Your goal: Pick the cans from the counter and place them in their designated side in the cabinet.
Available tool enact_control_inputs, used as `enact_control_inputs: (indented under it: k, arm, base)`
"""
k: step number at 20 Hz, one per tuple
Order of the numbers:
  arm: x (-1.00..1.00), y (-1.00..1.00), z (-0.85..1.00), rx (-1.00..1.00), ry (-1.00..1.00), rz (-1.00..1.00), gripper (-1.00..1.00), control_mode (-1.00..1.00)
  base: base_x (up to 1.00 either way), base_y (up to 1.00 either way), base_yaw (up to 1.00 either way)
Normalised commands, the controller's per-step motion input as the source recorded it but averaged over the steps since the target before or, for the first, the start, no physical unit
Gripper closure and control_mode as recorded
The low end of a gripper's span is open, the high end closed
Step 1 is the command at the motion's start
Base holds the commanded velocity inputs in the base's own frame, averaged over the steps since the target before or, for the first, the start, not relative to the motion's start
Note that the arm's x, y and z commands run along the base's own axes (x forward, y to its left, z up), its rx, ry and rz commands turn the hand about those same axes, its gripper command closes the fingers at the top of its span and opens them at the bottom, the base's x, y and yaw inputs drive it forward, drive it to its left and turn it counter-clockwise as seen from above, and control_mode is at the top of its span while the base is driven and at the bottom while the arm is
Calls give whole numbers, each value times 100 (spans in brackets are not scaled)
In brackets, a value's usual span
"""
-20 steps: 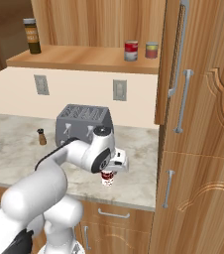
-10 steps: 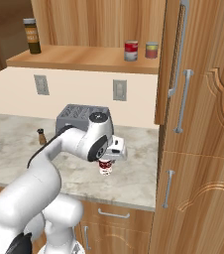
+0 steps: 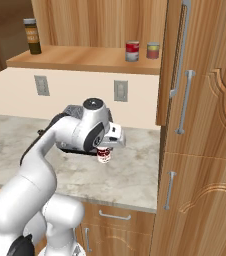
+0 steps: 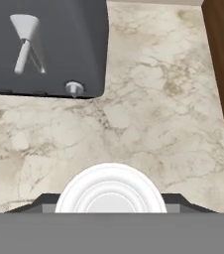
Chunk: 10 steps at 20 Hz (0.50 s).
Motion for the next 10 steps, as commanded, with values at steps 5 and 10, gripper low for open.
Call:
enact_control_inputs:
  k: [5,10]
  arm:
    - [2,12,52,0,-10,0,100,-100]
    - [0,8,48,0,-13,1,100,-100]
  base:
    - [0,0,0]
    - [0,0,0]
